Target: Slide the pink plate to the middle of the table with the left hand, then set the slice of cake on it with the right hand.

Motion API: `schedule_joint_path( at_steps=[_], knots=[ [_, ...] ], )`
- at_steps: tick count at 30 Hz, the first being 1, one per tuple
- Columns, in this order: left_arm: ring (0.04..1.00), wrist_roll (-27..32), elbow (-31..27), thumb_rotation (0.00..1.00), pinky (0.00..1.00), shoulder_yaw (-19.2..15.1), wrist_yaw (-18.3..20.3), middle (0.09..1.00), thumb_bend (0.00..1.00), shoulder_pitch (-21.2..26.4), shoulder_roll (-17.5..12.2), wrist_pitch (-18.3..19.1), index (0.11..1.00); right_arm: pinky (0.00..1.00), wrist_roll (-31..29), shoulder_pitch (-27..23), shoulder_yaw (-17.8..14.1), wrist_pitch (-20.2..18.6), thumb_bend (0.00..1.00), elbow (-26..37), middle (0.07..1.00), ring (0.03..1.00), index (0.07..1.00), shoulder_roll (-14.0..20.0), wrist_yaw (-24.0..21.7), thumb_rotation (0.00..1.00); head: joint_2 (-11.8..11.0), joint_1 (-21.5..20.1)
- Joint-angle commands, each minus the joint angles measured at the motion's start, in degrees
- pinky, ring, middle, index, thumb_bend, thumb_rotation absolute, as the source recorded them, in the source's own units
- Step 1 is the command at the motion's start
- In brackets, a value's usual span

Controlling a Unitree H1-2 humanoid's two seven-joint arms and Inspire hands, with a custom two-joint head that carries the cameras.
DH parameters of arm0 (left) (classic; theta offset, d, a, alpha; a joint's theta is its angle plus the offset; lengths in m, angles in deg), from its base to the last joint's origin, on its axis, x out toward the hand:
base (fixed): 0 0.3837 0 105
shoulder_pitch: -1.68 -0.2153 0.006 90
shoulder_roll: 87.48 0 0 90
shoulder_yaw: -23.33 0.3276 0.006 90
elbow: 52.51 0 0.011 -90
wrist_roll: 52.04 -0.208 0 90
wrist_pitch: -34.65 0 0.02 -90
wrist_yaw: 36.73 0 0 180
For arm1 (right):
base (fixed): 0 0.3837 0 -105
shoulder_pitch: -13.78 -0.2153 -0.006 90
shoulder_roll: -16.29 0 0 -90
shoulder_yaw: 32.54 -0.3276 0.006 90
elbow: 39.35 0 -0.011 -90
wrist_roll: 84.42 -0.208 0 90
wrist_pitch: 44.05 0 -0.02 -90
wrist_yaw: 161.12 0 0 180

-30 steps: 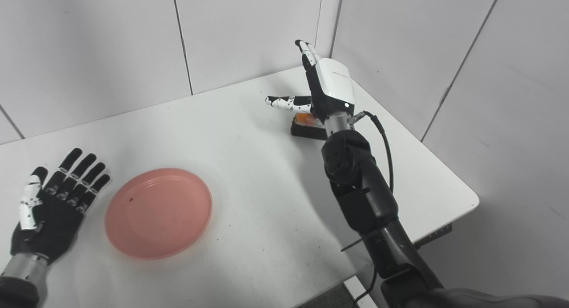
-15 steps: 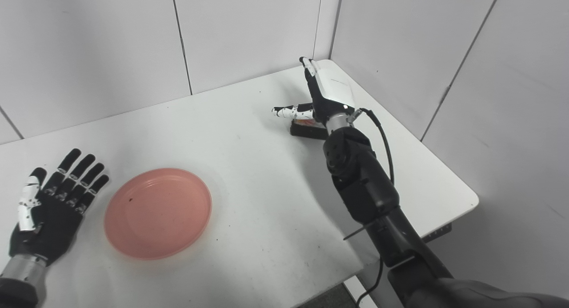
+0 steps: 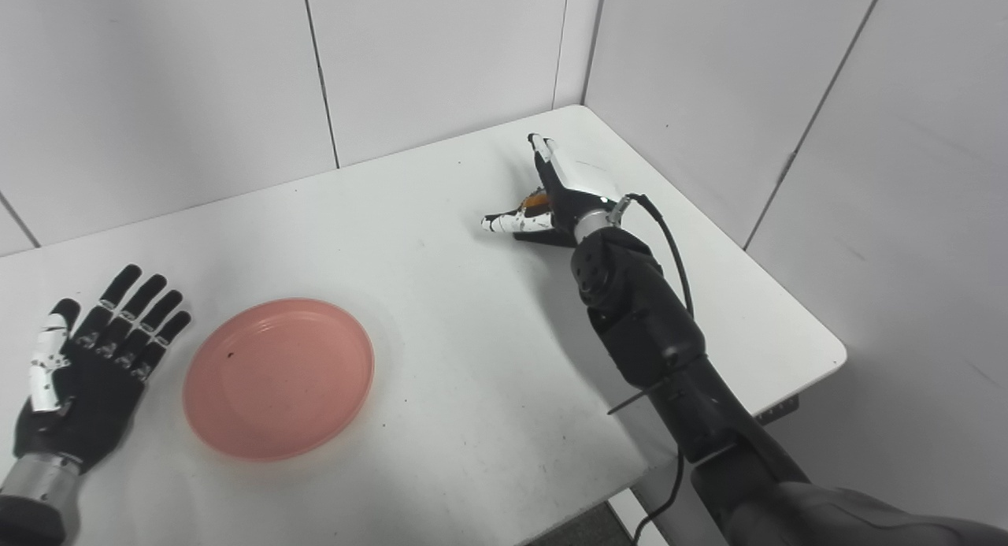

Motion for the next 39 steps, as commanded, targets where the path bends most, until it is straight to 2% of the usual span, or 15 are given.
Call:
schedule_joint_path(
  at_steps=[1,5,13,18,20,23,24,25,26,28,29,30,31,34,39],
  knots=[
    [0.906,-1.97,2.33,1.00,0.92,0.34,-2.24,0.899,0.41,-3.08,-1.24,3.30,0.897,0.76,1.30,-2.52,-0.50,-0.26,1.00,0.59,1.000,0.946,0.993,1.91,-0.10,0.60,-0.05,0.00],
    [0.904,-1.80,2.35,1.00,0.91,0.21,-2.37,0.899,0.41,-3.09,-1.17,3.48,0.897,0.79,2.22,-2.63,-0.06,-0.25,1.00,-0.67,1.000,0.961,0.993,2.56,-1.22,0.59,0.04,0.05],
    [0.900,-1.85,1.94,1.00,0.91,0.26,-2.72,0.894,0.41,-3.16,-1.09,3.77,0.891,0.79,3.30,-2.48,-2.10,-0.27,0.97,-1.12,1.000,0.983,1.000,2.14,-3.29,0.54,0.04,0.05],
    [0.899,-1.84,1.79,1.00,0.91,0.34,-2.55,0.893,0.41,-3.28,-1.18,3.68,0.888,0.79,3.60,-2.18,-1.83,-0.25,0.95,-1.41,0.999,0.966,0.990,2.37,-3.38,0.49,0.15,0.22],
    [0.901,-1.79,1.84,1.00,0.91,0.37,-2.39,0.896,0.41,-3.27,-1.20,3.57,0.892,0.83,3.86,-2.23,-0.93,-0.22,0.93,-1.91,0.979,0.941,0.966,2.70,-2.87,0.46,0.32,0.27],
    [0.899,-1.76,1.69,1.00,0.90,0.31,-2.60,0.896,0.41,-3.32,-1.17,3.72,0.889,0.85,4.88,-2.79,-1.87,-0.26,0.87,-2.28,0.938,0.925,0.934,1.70,-4.13,0.40,0.32,0.27],
    [0.898,-1.79,1.70,1.00,0.90,0.31,-2.67,0.894,0.41,-3.30,-1.15,3.71,0.888,0.79,4.20,-3.00,-2.06,-0.27,0.85,-2.44,0.896,0.875,0.914,1.40,-4.18,0.36,0.27,0.31],
    [0.897,-1.82,1.71,1.00,0.90,0.31,-2.70,0.893,0.41,-3.29,-1.14,3.70,0.887,0.67,3.65,-3.13,-2.14,-0.26,0.81,-2.53,0.812,0.759,0.876,1.25,-4.14,0.29,0.27,0.31],
    [0.896,-1.83,1.71,1.00,0.90,0.31,-2.72,0.892,0.41,-3.29,-1.13,3.69,0.886,0.61,3.25,-3.19,-2.18,-0.26,0.79,-2.58,0.773,0.706,0.858,1.16,-4.08,0.25,0.27,0.31],
    [0.896,-1.81,1.63,1.00,0.90,0.33,-2.68,0.892,0.41,-3.32,-1.14,3.71,0.886,0.59,2.59,-3.40,-1.74,-0.23,0.78,-3.30,0.762,0.690,0.853,1.27,-4.06,0.24,0.27,0.31],
    [0.896,-1.76,1.54,1.00,0.90,0.30,-2.69,0.891,0.41,-3.35,-1.12,3.77,0.887,0.52,2.21,-3.56,-1.30,-0.20,0.72,-4.05,0.650,0.573,0.750,1.37,-3.88,0.17,0.27,0.31],
    [0.897,-1.66,1.48,1.00,0.91,0.26,-2.67,0.892,0.41,-3.36,-1.09,3.86,0.889,0.47,1.83,-3.72,-0.90,-0.17,0.62,-4.83,0.570,0.497,0.621,1.44,-3.70,0.13,0.27,0.31],
    [0.898,-1.58,1.44,1.00,0.91,0.23,-2.66,0.893,0.41,-3.37,-1.08,3.93,0.889,0.46,1.55,-3.83,-0.62,-0.16,0.55,-5.35,0.548,0.478,0.535,1.49,-3.53,0.13,0.27,0.31],
    [0.898,-1.95,0.80,1.00,0.90,0.49,-2.97,0.895,0.41,-3.50,-1.16,4.14,0.887,0.42,-0.65,-4.19,-1.21,-0.18,0.51,-7.39,0.528,0.457,0.498,0.58,-2.72,0.13,0.48,0.44],
    [0.899,-1.78,0.60,1.00,0.90,0.55,-3.14,0.894,0.41,-3.57,-1.13,4.27,0.888,0.40,-3.83,-4.40,-0.25,0.21,0.50,-8.76,0.516,0.448,0.491,0.43,0.17,0.13,0.56,0.70]
  ],
)
